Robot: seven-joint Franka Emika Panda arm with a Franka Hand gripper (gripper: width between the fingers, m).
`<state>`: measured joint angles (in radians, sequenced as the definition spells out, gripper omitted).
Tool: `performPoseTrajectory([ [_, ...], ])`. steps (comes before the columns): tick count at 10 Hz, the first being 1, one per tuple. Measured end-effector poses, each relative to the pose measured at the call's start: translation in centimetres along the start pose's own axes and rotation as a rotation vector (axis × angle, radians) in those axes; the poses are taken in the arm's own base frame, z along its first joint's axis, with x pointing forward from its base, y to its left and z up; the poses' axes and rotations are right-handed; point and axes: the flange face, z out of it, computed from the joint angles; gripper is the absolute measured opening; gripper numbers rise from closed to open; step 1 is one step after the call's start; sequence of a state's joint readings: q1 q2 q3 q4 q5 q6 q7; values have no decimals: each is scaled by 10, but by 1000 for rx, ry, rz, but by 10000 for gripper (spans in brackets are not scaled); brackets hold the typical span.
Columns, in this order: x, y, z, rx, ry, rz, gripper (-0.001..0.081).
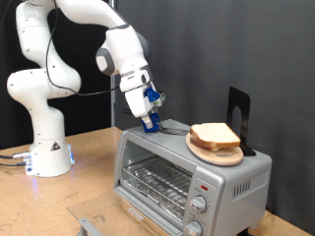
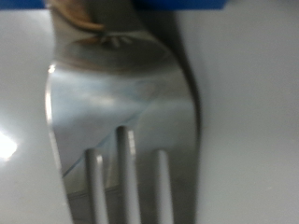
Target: Make a piece of toast with the oven
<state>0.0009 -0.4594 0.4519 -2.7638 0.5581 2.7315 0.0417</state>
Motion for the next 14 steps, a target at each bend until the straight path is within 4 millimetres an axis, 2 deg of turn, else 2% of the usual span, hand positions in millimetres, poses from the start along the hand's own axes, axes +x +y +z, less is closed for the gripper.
performPoseTrajectory([
  [14, -7, 1, 3, 22, -49, 54, 793],
])
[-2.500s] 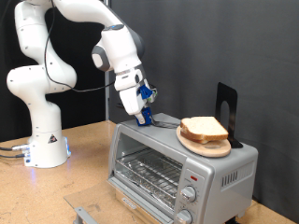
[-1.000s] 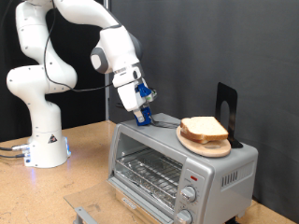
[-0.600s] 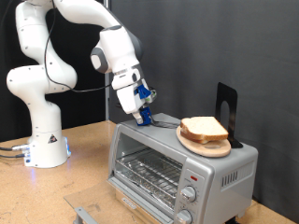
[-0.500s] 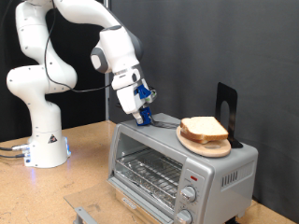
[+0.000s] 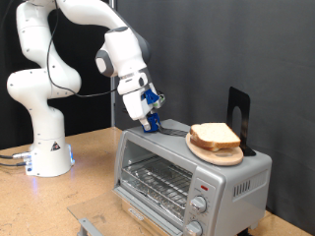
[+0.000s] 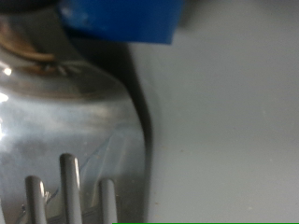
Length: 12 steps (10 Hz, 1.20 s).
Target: Make a piece of toast with the oven
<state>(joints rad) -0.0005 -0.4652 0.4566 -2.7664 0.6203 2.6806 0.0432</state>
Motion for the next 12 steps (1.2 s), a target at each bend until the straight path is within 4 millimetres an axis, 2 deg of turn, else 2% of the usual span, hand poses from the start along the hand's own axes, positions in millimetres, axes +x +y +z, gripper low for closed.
performPoseTrajectory([
  [1, 0, 0, 0, 0, 0, 0, 793],
  [2, 0, 0, 0, 0, -1, 0, 604],
  [3, 0, 0, 0, 0, -2, 0, 604],
  [4, 0, 0, 0, 0, -2, 0, 441],
  [9, 1, 2, -3, 17, 2, 22, 441],
  [12, 5, 0, -28, 106, 5, 33, 441],
])
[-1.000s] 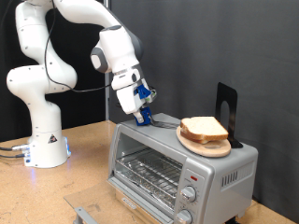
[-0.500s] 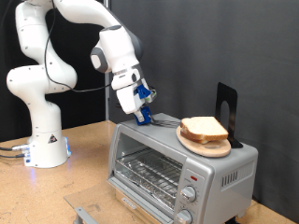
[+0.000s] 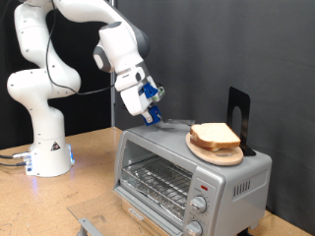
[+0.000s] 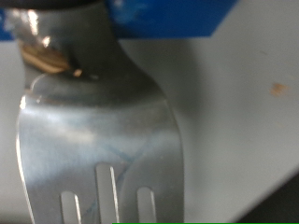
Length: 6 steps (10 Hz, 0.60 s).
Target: Make a piece of toast with the oven
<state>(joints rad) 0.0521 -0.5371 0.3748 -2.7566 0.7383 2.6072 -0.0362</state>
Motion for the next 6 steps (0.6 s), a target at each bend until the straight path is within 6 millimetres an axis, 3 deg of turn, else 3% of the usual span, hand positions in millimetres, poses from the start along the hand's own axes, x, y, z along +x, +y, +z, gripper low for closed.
performPoseTrajectory([
  [2, -1, -3, -20, 37, -15, -14, 440],
  [4, -3, 0, -17, 34, -33, -4, 440],
  [6, 3, 17, -24, 41, -64, 45, 440],
])
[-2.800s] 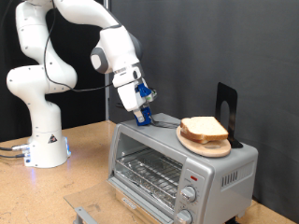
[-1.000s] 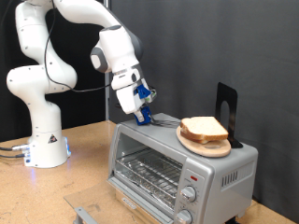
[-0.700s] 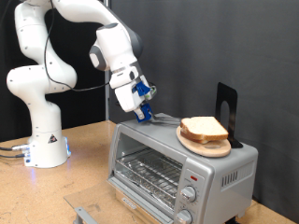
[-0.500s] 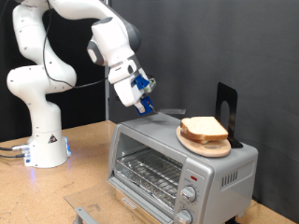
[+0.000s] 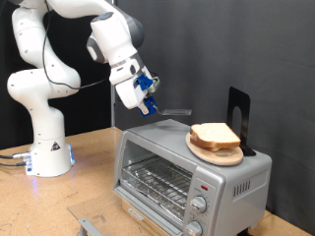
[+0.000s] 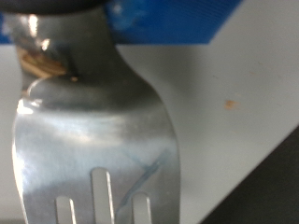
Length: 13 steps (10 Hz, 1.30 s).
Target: Make a piece of toast with the oven
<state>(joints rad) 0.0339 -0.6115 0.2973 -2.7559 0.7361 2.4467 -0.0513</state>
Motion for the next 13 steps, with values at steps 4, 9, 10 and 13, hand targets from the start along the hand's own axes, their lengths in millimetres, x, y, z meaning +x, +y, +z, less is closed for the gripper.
performPoseTrajectory([
  [4, 25, 58, -31, 4, 19, 101, 440],
  [9, 44, 114, -53, -14, 35, 96, 439],
  [10, 43, 114, -53, -13, 30, 96, 439],
  [13, 45, 107, -53, -26, -36, 70, 439],
])
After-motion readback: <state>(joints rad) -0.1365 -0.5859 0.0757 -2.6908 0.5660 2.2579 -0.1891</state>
